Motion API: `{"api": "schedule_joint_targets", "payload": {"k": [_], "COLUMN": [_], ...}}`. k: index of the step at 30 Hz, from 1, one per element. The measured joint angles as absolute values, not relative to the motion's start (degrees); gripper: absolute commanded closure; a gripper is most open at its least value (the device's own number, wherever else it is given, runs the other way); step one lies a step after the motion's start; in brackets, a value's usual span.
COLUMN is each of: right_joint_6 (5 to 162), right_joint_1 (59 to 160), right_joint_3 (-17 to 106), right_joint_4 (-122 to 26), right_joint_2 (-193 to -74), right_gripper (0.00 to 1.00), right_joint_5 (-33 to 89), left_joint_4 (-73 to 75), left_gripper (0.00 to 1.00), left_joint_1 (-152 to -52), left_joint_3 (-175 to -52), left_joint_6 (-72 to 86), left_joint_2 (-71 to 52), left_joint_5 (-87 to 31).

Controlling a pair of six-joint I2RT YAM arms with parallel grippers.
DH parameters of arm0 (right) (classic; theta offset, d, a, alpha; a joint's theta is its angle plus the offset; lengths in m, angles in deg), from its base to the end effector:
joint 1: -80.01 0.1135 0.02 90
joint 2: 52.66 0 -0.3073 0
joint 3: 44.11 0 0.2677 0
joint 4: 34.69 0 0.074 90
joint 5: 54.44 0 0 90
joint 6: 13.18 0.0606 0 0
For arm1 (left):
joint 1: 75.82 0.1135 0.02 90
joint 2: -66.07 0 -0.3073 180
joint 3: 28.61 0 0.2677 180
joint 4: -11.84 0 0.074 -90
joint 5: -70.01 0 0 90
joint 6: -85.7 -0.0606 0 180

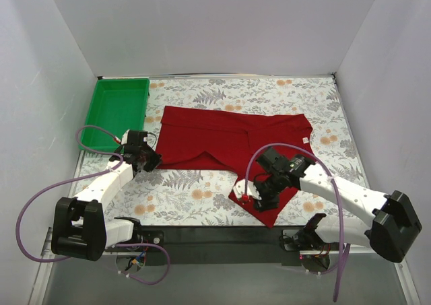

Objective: Fold and stack the t-shirts

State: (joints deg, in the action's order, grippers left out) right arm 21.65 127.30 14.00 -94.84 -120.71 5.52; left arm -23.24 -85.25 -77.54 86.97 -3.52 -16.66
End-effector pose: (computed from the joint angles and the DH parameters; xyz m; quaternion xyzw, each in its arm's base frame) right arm 0.1214 0.1763 0.2334 -0.7697 0.5608 0.2432 0.1841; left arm 0.2364 -0.0357 0.1959 -0.6322 0.7162 -0.2090 0.2092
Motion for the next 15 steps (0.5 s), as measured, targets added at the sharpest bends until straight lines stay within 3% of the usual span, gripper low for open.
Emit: {"api": "schedule_joint_targets", "payload": {"k": [7,15], "right_joint_6": [4.1,1.5], "right_joint_1": [128.2,132.2], "right_joint_3": [6.6,3.2], "right_joint_4": [-104.7,-102.6], "right_joint_2": [-115.0,-115.8], "right_gripper": [0.59,0.6], "right_joint_5": [7.1,11.4], "left_joint_4": [-23.1,-23.0], "left_gripper": [1.0,1.0], "left_joint_1": [-85.2,-85.2], "left_joint_3": [-77.5,-77.4], "left_joint_6": [86.9,87.0], "left_joint_2": [-3.5,-3.5], "left_joint_5": [-16.7,-16.7]}}
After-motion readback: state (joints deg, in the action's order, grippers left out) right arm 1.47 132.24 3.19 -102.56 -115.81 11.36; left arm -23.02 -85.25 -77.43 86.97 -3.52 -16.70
